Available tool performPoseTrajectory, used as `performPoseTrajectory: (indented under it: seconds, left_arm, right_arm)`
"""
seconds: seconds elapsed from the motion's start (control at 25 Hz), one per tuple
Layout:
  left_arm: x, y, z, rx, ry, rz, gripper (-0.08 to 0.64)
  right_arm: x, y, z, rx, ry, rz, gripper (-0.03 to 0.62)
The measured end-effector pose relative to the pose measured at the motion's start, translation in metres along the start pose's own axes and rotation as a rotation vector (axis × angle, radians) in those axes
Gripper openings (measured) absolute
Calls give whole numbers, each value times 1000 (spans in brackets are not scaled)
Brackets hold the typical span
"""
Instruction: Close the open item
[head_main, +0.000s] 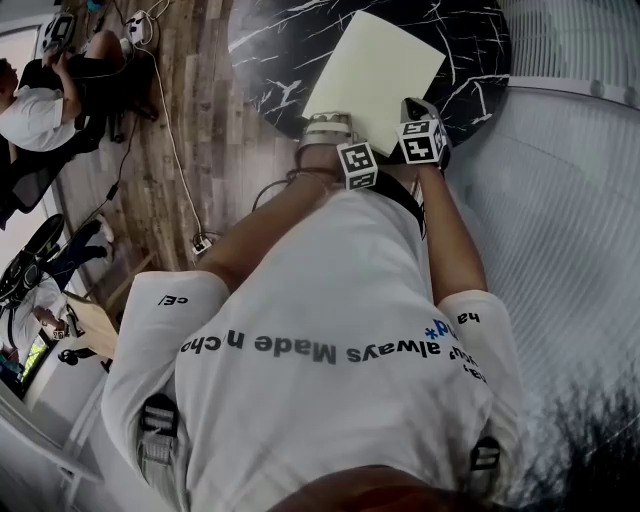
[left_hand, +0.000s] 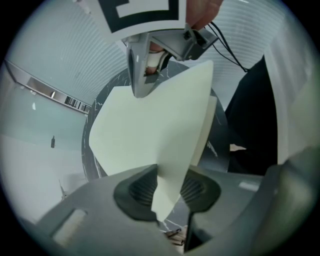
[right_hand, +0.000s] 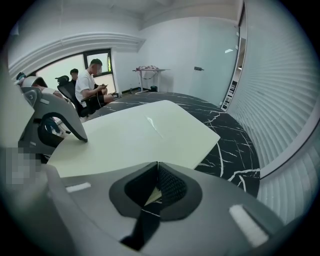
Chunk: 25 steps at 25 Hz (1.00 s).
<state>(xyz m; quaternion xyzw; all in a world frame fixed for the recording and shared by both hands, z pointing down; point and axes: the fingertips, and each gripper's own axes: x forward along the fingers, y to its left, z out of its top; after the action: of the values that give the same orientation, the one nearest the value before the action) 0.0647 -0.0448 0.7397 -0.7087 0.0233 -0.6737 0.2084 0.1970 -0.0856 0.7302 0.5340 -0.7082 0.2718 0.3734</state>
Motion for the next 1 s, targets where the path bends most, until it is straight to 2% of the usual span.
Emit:
performPoseTrajectory:
  seconds: [0.24, 0.48, 0.56, 0.64, 0.84, 1.0]
  left_arm:
    - [-8, 3, -1, 11, -39, 5, 103]
    - [-11, 0, -5, 3, -43, -1, 117]
    - [-13, -6, -10, -19, -44, -35, 133]
    - [-15, -12, -15, -54, -46, -82, 177]
    - [-15, -8, -29, -184, -67, -168, 133]
    - [-10, -1, -36, -230, -70, -211, 132]
  right_arm:
    - [-2, -1, 3, 18, -6, 6, 2]
    - [0, -1, 4, 14, -9, 7, 2]
    - [0, -1, 4, 15, -11, 8, 2]
    - [1, 0, 4, 15, -9, 10, 2]
    - [-6, -3, 9, 36, -2, 16, 2]
    - [-11, -9, 3, 37, 21, 1, 2]
